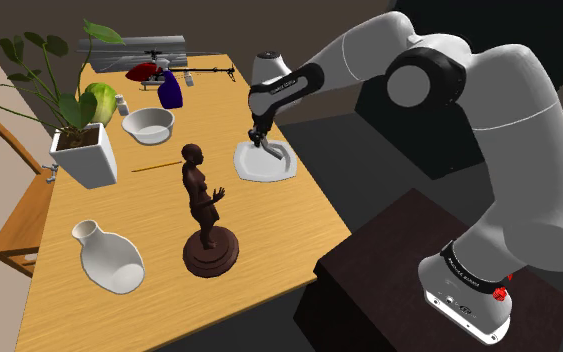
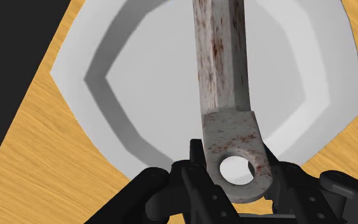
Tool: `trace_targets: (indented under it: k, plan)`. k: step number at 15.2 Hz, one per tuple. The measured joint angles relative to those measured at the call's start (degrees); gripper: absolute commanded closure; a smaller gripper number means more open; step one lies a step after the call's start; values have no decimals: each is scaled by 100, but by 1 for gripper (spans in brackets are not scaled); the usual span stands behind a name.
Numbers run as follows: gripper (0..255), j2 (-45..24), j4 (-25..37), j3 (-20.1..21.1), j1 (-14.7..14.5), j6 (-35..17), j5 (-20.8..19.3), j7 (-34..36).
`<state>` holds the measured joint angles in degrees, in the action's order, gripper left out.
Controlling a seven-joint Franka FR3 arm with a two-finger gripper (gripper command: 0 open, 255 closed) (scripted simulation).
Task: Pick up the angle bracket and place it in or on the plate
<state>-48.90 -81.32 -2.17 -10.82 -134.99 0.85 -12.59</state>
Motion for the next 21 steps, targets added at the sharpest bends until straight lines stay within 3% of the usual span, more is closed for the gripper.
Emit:
trace_targets:
  k: [2,5,14,21]
  plan:
    - [255,-380,728,5,7,353,2,9]
    - [255,-681,1101,9,5,428,3,24]
    - [255,-1300,1476,19,22,182,11,22]
    - [255,-1363,1469,19,18,112,11,28]
